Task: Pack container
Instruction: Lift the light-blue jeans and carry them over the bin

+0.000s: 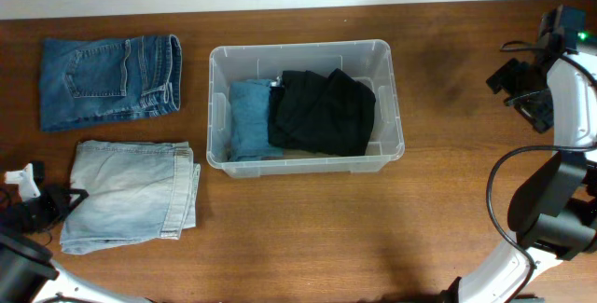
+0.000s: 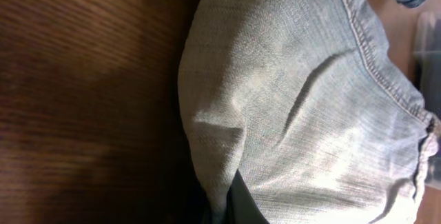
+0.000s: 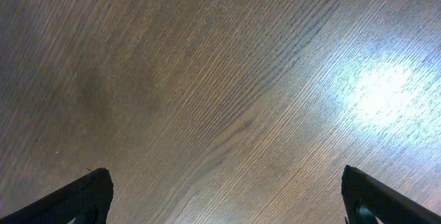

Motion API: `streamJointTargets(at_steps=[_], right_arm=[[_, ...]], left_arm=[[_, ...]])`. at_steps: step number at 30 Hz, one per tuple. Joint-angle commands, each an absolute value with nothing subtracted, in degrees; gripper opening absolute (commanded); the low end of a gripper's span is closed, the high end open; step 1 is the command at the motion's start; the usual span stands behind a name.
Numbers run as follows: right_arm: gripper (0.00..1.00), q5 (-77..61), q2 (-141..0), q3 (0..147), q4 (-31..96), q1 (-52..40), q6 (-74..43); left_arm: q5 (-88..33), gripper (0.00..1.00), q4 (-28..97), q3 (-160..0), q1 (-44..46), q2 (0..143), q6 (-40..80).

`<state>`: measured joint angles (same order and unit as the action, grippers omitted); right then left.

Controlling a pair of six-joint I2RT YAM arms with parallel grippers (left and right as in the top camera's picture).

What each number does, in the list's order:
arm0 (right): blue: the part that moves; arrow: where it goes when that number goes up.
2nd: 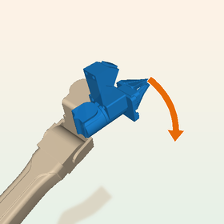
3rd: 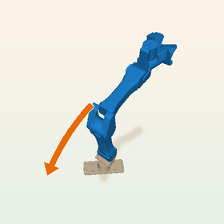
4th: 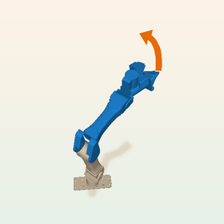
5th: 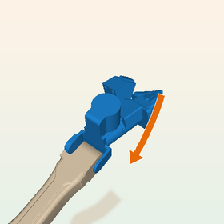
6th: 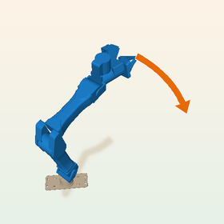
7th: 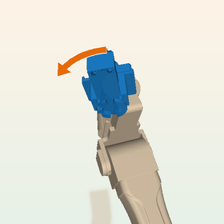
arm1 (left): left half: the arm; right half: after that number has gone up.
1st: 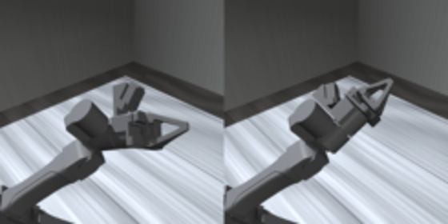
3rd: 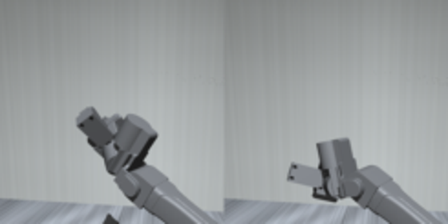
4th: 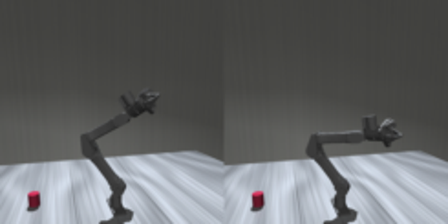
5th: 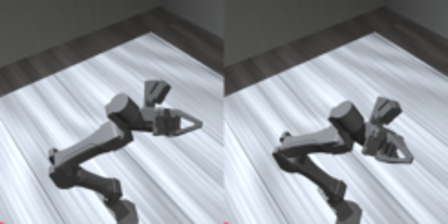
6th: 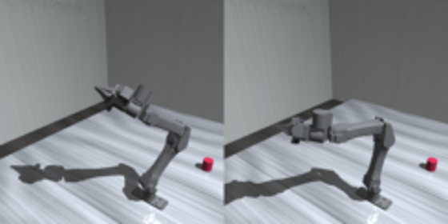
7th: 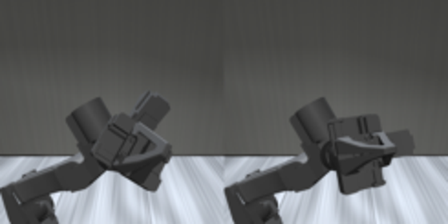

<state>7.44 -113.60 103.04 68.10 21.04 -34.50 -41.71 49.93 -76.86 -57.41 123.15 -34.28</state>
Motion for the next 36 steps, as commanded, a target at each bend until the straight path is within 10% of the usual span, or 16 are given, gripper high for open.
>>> streamJointTargets(at_steps=[1, 21, 36], right_arm=[[0.98, 8.16, -113.91, 103.07, 68.12, 21.41, -35.00], [0.98, 8.14, -113.91, 103.07, 68.10, 21.41, -35.00], [0.98, 8.14, -113.91, 103.07, 68.12, 21.41, -35.00]], left_arm=[[-48.75, 0.01, 50.39, -77.76, -56.84, 125.67, -34.30], [-65.82, 0.01, 67.75, -112.40, -50.89, 112.84, -30.41], [-52.95, 0.01, 51.99, -127.68, -23.77, 90.80, 0.71]])
